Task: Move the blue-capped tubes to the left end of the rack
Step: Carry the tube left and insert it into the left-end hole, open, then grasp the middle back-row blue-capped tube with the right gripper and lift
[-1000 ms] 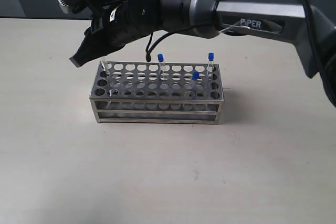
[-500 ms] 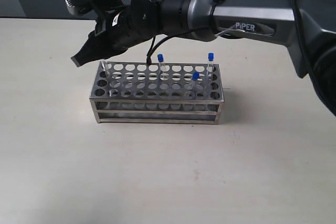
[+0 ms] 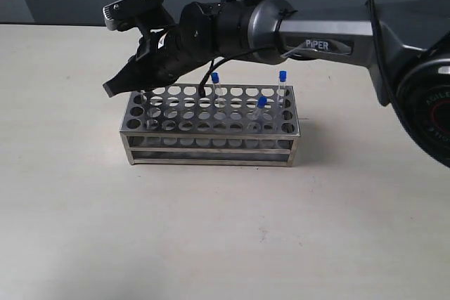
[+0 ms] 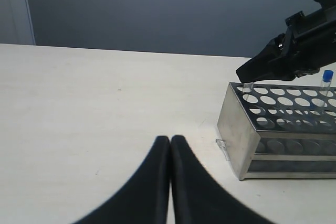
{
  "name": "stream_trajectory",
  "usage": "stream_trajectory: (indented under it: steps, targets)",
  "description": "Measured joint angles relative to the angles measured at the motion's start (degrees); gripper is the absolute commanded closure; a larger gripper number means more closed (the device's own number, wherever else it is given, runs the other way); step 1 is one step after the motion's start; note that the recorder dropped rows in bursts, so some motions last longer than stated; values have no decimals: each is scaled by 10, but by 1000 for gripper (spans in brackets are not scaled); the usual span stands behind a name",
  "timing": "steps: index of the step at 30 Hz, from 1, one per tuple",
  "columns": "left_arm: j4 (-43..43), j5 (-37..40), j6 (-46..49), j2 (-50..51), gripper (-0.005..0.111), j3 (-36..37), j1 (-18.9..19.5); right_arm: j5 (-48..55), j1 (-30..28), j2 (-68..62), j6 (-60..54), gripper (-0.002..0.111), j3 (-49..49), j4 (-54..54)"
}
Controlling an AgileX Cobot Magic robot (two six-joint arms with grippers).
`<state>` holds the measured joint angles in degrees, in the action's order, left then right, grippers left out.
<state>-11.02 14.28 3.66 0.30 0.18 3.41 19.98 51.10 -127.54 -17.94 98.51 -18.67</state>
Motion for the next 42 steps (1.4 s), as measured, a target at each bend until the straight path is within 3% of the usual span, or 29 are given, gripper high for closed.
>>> stream_trajectory:
  steps: [10,15,17,23,35,42]
  targets:
    - [0,0,0,0,106,0,0,17,0,-2,0,105,0,-2]
    - [0,0,0,0,106,0,0,35,-1,-2,1,71,3,-5]
    - [0,0,0,0,106,0,0,59,-1,-1,1,64,3,-5]
    - [0,0,0,0,106,0,0,95,-1,16,1,69,2,-8]
    - [0,0,0,0,106,0,0,109,-1,91,2,69,0,15]
    - [0,0,0,0,106,0,0,196,-13,113,137,69,0,146]
